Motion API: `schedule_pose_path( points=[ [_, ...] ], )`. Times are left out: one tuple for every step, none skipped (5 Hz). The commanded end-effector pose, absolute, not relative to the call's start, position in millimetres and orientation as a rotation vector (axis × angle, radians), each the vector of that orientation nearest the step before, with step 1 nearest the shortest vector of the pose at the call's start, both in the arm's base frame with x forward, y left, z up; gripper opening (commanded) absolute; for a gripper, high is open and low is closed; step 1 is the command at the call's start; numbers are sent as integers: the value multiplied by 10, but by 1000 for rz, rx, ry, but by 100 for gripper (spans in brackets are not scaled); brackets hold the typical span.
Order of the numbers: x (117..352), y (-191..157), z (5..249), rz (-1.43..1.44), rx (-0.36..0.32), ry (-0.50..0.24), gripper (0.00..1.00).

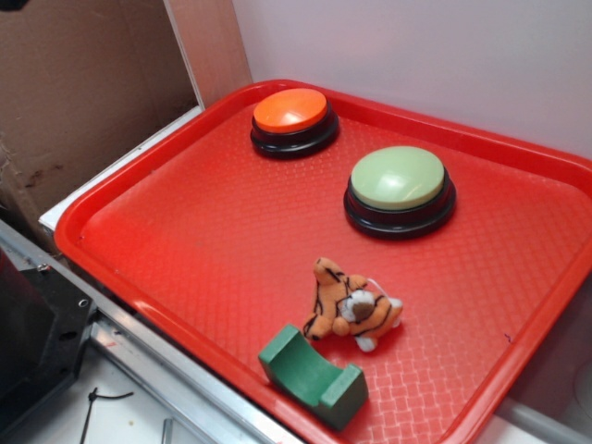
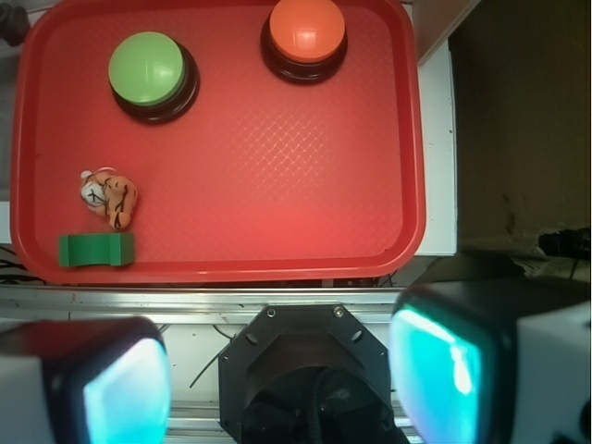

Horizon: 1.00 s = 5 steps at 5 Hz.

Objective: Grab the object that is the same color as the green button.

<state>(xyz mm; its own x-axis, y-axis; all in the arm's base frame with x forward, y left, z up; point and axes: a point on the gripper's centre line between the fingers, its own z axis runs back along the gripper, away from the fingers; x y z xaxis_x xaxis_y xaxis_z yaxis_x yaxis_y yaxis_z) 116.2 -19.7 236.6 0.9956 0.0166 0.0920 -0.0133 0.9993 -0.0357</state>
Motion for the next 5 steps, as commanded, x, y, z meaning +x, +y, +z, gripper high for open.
schedule_pose_path(
  points=[
    [1162,-197,2366,15,-35,-92,100],
    [1190,-410,2243,44,-57,-84,100],
    [1220,-631,2099,57,-84,-125,100],
    [1273,-899,1792,57,-89,-109,100],
    [1338,-1107,1377,39,-175,-62,100]
  ],
)
